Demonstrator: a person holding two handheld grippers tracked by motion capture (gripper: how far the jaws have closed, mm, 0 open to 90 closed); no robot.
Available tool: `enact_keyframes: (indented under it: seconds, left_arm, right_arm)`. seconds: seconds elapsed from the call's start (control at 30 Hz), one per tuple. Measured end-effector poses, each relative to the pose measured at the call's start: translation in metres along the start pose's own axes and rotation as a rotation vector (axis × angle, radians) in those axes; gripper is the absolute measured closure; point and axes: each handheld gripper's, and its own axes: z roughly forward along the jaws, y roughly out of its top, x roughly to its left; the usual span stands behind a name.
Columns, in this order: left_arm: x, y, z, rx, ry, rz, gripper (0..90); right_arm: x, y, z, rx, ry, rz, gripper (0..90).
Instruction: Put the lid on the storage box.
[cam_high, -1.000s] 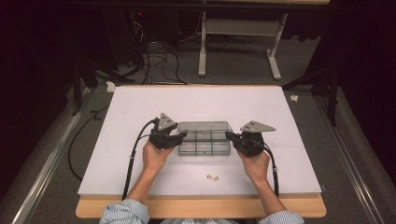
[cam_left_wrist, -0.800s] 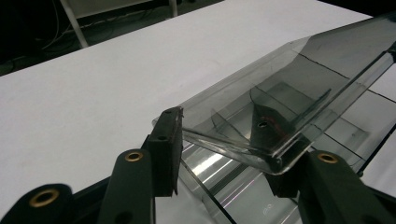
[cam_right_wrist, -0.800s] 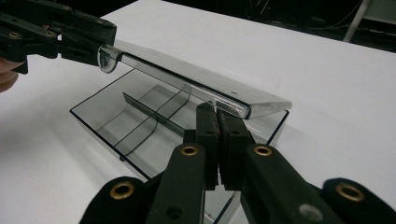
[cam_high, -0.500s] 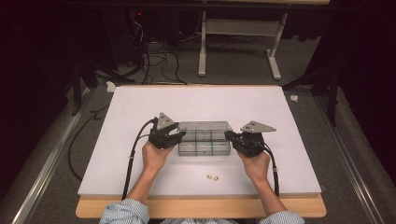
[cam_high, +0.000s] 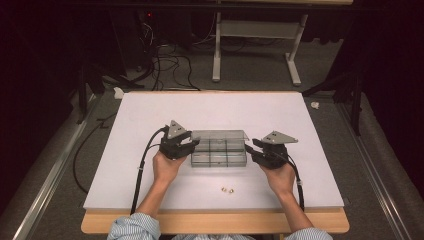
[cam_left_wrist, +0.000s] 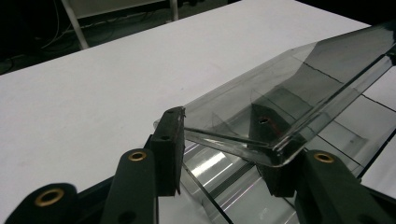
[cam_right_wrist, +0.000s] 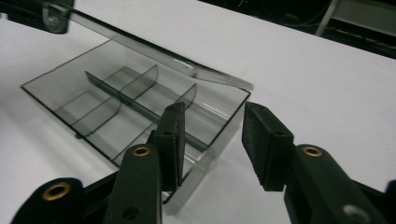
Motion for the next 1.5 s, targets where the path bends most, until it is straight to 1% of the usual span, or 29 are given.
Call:
enact_keyframes:
  seconds: [0.07,0.13,0.23,0.27,0.3,0.4,0.53,0.67,0.77,0.83,0.9,1.07,1.13,1.2,1.27,1.37,1.43,1.47,1.5]
  left_arm:
    - [0.0,0.0,0.0,-0.003,-0.002,-0.002,55.6]
    - [0.001,0.0,0.0,-0.002,-0.004,-0.007,55.6]
    - [0.001,0.0,0.0,-0.002,-0.001,-0.008,55.6]
    - [0.001,0.0,0.0,-0.003,0.0,-0.007,55.5]
    - [0.001,0.0,0.0,-0.003,0.001,-0.008,55.5]
    - [0.001,0.0,0.001,-0.003,0.001,-0.01,55.5]
    - [0.002,-0.001,0.002,0.004,0.002,-0.01,55.3]
    - [0.002,0.0,0.002,0.002,0.001,-0.013,55.3]
    - [0.002,0.0,0.002,0.001,0.003,-0.011,55.2]
    - [0.002,0.0,0.003,0.002,0.004,-0.012,55.2]
    - [0.002,0.001,0.002,0.008,0.004,-0.007,55.2]
    - [0.002,0.004,0.002,0.008,0.0,-0.006,55.2]
    - [0.002,0.006,0.003,0.012,0.002,-0.003,55.2]
    - [0.003,0.008,0.003,0.012,0.001,-0.009,55.2]
    - [0.004,0.009,0.003,0.009,-0.002,-0.015,55.3]
    - [0.005,0.011,0.003,0.004,0.001,-0.012,55.3]
    - [0.006,0.011,0.003,0.0,-0.004,-0.021,55.3]
    - [0.006,0.011,0.004,0.0,-0.005,-0.024,55.4]
    - [0.007,0.011,0.004,0.0,-0.005,-0.027,55.4]
  right_arm:
    - [-0.004,0.0,0.003,-0.002,-0.013,0.0,58.6]
    - [-0.006,0.001,0.006,0.003,-0.009,0.012,57.9]
    - [-0.008,0.002,0.01,0.004,-0.009,0.011,56.9]
    - [-0.009,0.003,0.014,-0.002,-0.012,0.0,56.7]
    - [-0.01,0.003,0.016,-0.008,-0.01,-0.002,56.6]
    - [-0.011,0.003,0.021,-0.018,-0.003,0.003,56.4]
    - [-0.01,0.004,0.025,-0.035,0.0,-0.005,55.1]
    - [-0.009,0.009,0.029,-0.031,0.015,-0.007,53.3]
    - [-0.008,0.012,0.03,-0.026,0.015,-0.012,52.5]
    - [-0.007,0.014,0.032,-0.021,0.014,-0.025,52.3]
    - [-0.007,0.015,0.033,-0.027,0.011,-0.038,52.3]
    - [-0.008,0.015,0.033,-0.03,0.018,-0.026,52.3]
    - [-0.01,0.016,0.033,-0.039,0.032,-0.023,52.2]
    - [-0.01,0.017,0.033,-0.044,0.043,-0.008,52.2]
    - [-0.012,0.02,0.032,-0.049,0.048,-0.006,52.3]
    - [-0.013,0.023,0.033,-0.051,0.055,-0.007,52.4]
    - [-0.013,0.025,0.034,-0.042,0.055,-0.005,52.6]
    - [-0.014,0.025,0.035,-0.046,0.053,-0.015,52.9]
    - [-0.014,0.025,0.035,-0.049,0.052,-0.014,53.0]
